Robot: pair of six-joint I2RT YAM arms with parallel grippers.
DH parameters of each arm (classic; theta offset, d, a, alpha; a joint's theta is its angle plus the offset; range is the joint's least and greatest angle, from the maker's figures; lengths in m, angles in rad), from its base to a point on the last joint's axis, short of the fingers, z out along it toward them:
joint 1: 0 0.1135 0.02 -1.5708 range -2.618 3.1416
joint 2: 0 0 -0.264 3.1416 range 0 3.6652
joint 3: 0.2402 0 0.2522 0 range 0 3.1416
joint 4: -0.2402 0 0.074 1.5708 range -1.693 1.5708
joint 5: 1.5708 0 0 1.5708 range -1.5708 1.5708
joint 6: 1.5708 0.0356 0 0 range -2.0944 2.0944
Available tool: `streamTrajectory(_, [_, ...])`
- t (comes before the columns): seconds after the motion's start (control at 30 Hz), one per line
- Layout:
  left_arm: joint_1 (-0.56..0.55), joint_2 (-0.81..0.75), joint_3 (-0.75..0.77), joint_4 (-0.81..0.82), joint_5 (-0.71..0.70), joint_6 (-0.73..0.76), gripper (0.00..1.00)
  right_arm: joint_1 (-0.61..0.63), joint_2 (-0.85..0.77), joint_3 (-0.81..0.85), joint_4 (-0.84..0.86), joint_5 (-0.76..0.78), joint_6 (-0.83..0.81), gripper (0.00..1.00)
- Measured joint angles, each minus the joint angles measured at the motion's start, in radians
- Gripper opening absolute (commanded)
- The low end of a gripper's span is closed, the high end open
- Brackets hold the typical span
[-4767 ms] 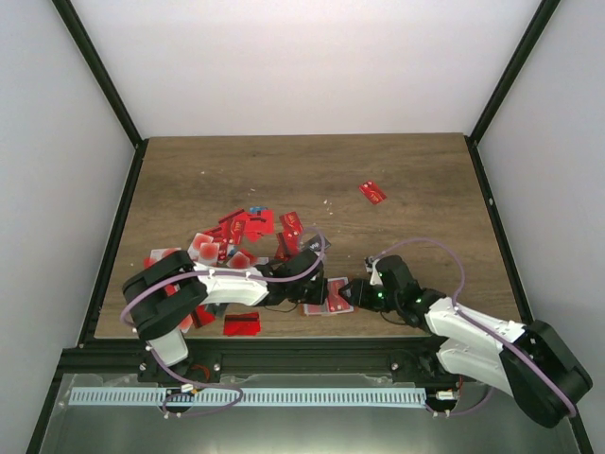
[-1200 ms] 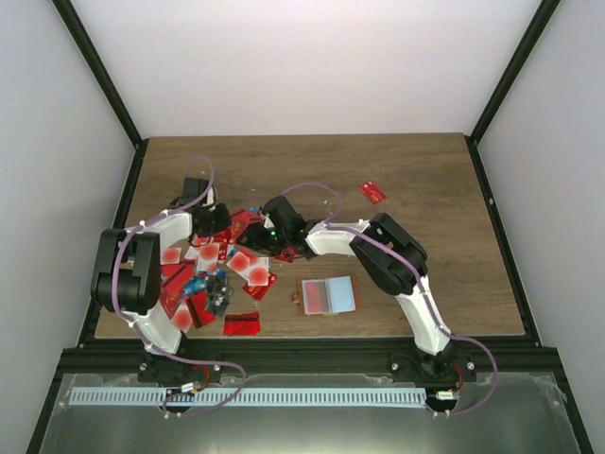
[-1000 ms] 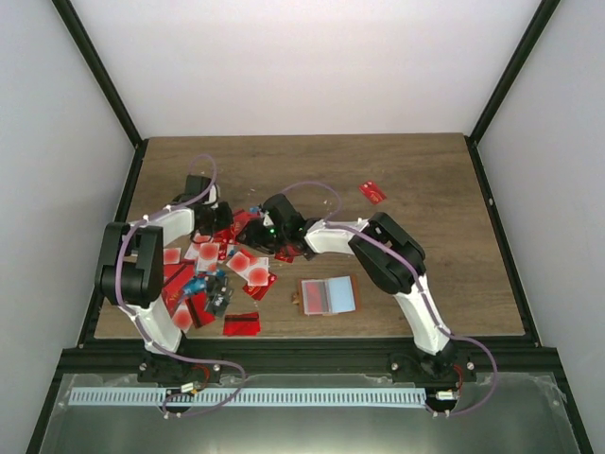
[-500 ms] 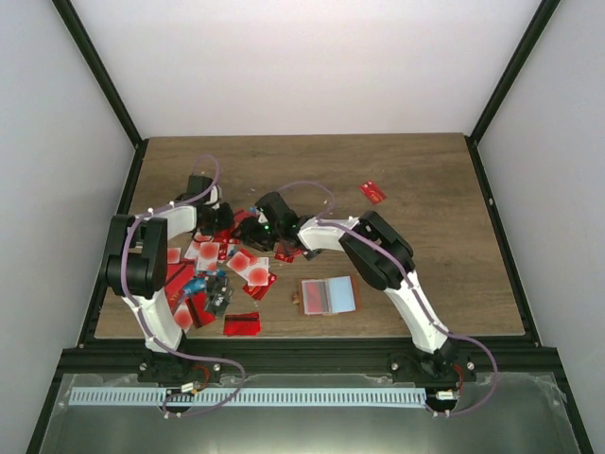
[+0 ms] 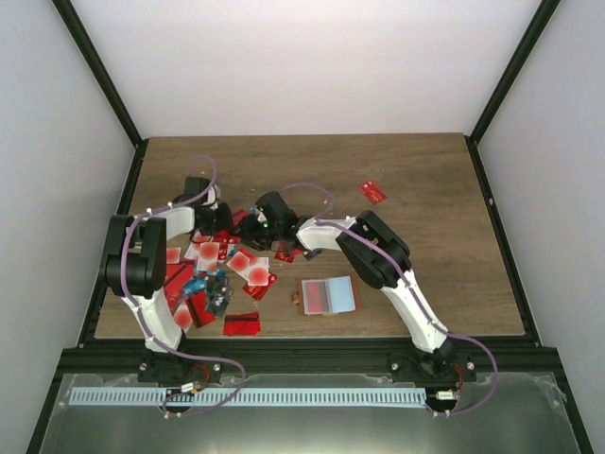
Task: Put the credit cards into the card holder
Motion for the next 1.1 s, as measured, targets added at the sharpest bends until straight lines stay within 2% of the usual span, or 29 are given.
streamTrajectory(0.2, [0.011,-0.002,-0.014,0.023,0.026,-0.002,0.06,-0.005,0.016,0.000,0.031,-0.015,0.032,0.37])
streamTrajectory(0.47, [0.018,-0.006,-0.023,0.034,0.042,-0.002,0.07,-0.009,0.050,0.008,0.074,-0.037,0.071,0.12])
streamTrajectory(0.63, [0.023,-0.011,-0.032,0.040,0.046,-0.005,0.07,-0.010,0.065,0.011,0.091,-0.046,0.085,0.01])
streamTrajectory(0.77, [0.024,-0.032,-0.050,0.039,0.046,-0.012,0.11,-0.013,0.066,0.010,0.116,-0.064,0.092,0.01])
streamTrajectory(0.93, [0.024,-0.106,-0.098,0.005,0.039,-0.027,0.25,-0.017,0.062,-0.028,0.166,-0.080,0.087,0.01])
streamTrajectory(1.1, [0.024,-0.244,-0.135,-0.025,0.032,-0.038,0.38,-0.020,0.007,-0.093,0.168,-0.089,0.051,0.01])
